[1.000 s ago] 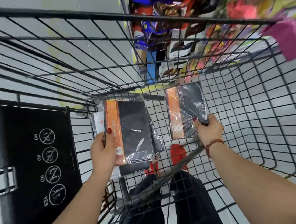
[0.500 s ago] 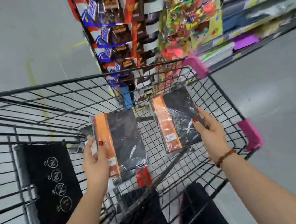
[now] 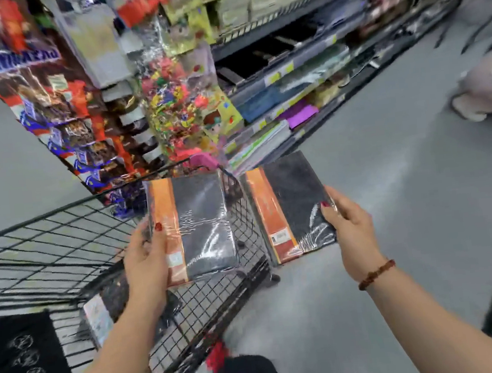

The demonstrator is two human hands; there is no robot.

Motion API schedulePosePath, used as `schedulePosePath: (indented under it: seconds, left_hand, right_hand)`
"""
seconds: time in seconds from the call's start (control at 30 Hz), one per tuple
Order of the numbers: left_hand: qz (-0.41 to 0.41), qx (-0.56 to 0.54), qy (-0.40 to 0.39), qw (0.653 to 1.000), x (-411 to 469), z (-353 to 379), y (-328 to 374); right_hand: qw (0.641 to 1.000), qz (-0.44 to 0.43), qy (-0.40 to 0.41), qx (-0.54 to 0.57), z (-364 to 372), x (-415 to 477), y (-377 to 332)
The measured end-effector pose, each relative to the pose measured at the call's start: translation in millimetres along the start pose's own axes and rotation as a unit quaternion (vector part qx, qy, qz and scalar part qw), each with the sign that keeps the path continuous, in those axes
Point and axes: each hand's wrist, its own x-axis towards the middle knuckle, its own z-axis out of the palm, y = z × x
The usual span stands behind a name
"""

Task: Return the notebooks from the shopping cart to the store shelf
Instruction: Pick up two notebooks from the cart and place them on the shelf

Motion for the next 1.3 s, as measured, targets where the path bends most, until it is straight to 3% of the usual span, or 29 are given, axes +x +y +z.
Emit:
schedulePosePath:
  seconds: [0.33, 0.6, 0.8, 1.07, 1.3]
  left_hand:
    - [0.009, -0.040, -0.111, 0.993, -52.9, 120.2, 19.7]
    - [0.004, -0.036, -0.175, 0.984, 8.5, 211.2, 34.1]
    - [0.002, -0.069, -0.180, 0.981, 67.8, 281.7, 53.5]
    - [-0.015, -0.066, -0.196, 0.978, 112.8, 363.9, 65.2]
    - [-0.029, -0.068, -0.115, 0.991, 130.7, 467.7, 72.0]
  right_hand:
    - [0.994, 0.005, 0.085, 0.073, -110.2, 19.5, -33.9]
    - [0.987, 0.008, 0.127, 0.094, -130.4, 109.3, -48.3]
    - [0.979, 0.029, 0.150, 0.132, -128.2, 194.9, -59.1]
    - [0.981, 0.027, 0.164, 0.097, -135.4, 291.1, -65.7]
    - [0.986, 0.052, 0.106, 0.119, -179.4, 415.3, -70.7]
